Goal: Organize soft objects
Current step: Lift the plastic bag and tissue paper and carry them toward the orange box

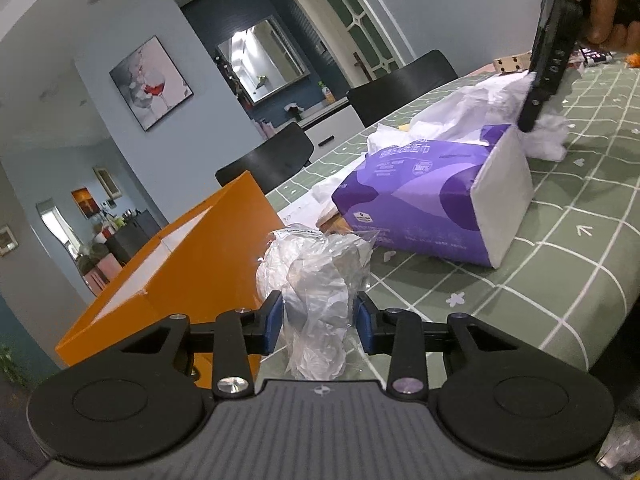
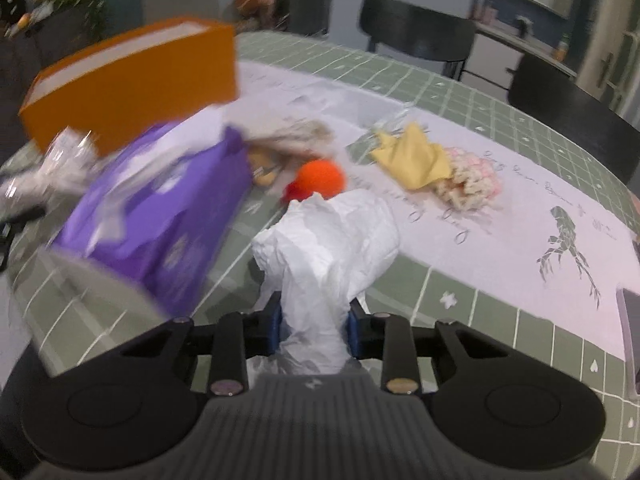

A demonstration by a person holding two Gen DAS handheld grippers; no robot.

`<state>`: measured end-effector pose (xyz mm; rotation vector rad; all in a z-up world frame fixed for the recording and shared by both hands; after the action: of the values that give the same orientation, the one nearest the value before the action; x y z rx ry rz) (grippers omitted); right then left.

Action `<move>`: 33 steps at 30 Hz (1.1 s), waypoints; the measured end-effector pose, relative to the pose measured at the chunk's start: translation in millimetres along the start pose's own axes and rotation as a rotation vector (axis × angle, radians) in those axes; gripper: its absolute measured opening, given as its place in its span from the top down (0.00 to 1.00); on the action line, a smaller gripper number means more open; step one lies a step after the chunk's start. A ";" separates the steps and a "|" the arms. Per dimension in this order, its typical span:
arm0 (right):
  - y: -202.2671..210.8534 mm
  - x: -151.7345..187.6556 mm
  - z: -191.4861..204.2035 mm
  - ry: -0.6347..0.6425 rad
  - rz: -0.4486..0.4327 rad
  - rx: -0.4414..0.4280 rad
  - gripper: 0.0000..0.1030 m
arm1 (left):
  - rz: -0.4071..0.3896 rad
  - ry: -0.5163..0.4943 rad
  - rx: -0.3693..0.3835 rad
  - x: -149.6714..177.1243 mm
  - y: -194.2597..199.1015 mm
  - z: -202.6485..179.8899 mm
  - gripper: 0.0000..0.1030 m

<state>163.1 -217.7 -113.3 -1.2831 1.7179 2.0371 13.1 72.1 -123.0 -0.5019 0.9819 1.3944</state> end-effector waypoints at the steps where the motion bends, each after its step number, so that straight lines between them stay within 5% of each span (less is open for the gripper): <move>1: 2.1 3.5 6.0 0.020 0.018 -0.010 0.71 | 0.001 -0.005 0.002 -0.2 2.0 0.4 0.59; 11: 45.2 31.0 73.1 0.256 0.164 -0.115 0.71 | -0.014 -0.032 0.031 -1.3 42.7 0.5 0.59; 16: 58.8 30.3 121.0 0.334 0.195 -0.255 0.71 | -0.021 -0.026 0.029 -3.5 63.1 10.4 0.59; 23: 52.8 -11.3 182.3 0.380 0.144 -0.426 0.71 | -0.045 -0.037 -0.027 -10.7 77.1 30.3 0.59; 33: 46.4 -96.5 228.1 0.432 0.019 -0.486 0.71 | -0.143 -0.117 -0.125 -47.3 69.0 83.9 0.59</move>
<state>82.0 2.9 -22.4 -1.9837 1.4148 2.4185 -24.8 122.8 -22.8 -0.5656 0.7533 1.3460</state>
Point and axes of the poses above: each gripper's, at about its wrist camera, not at the fingertips, and y roughly against the way its jaws point, z to its left, x to its underside, the point moved 6 cm from there along -y, roughly the way its jaws point, and after that the axes turned 8 degrees about -z, right-handed, at the moved point
